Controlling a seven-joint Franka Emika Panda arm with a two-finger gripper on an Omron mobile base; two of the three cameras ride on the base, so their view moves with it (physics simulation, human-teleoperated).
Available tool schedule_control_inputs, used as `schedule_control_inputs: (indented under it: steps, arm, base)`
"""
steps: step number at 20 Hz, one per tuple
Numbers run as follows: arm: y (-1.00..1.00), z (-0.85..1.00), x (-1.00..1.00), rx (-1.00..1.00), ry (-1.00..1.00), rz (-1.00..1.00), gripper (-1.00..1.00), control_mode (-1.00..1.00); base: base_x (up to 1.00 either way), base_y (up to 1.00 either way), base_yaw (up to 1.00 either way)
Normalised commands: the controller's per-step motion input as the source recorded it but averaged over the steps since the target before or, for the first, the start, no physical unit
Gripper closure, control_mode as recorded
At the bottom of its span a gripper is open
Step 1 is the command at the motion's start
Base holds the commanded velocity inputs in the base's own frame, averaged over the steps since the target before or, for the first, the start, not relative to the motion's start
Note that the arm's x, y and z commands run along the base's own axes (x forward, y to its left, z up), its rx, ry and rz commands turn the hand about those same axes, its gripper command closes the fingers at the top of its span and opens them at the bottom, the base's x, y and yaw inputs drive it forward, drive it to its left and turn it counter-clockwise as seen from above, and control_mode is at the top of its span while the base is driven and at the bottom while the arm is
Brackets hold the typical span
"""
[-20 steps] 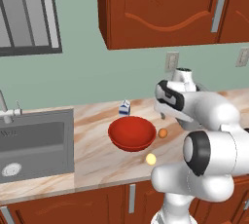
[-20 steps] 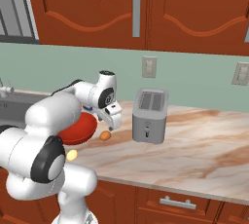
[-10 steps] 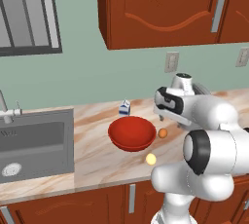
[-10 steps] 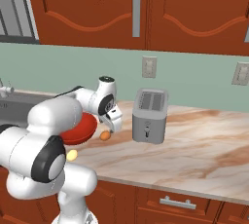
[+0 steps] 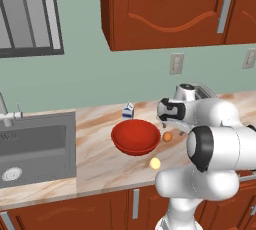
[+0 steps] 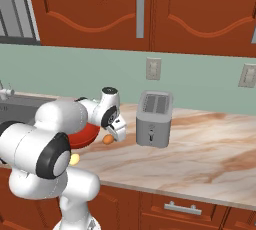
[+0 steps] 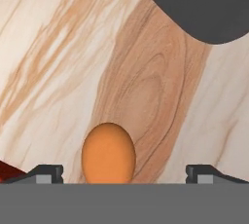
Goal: Gather the eggs and milk located in the vicinity of the sink area and place them right next to the bowl.
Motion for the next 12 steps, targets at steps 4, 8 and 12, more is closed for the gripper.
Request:
schedule_control_inputs:
  steps: [4,8,12]
  arm:
    - [0.02,-0.14,0.07,0.00,-0.04,-0.01,-1.00,-1.00]
    - [0.00,-0.08,0.02,0.00,-0.01,-0.02,-1.00,-1.00]
    - [0.00,-0.09,0.00,0.00,0.00,-0.02,-1.00,-1.00]
  base:
    - [0.00,0.00,0.00]
    - [0.00,0.00,0.00]
    - [0.00,0.00,0.00]
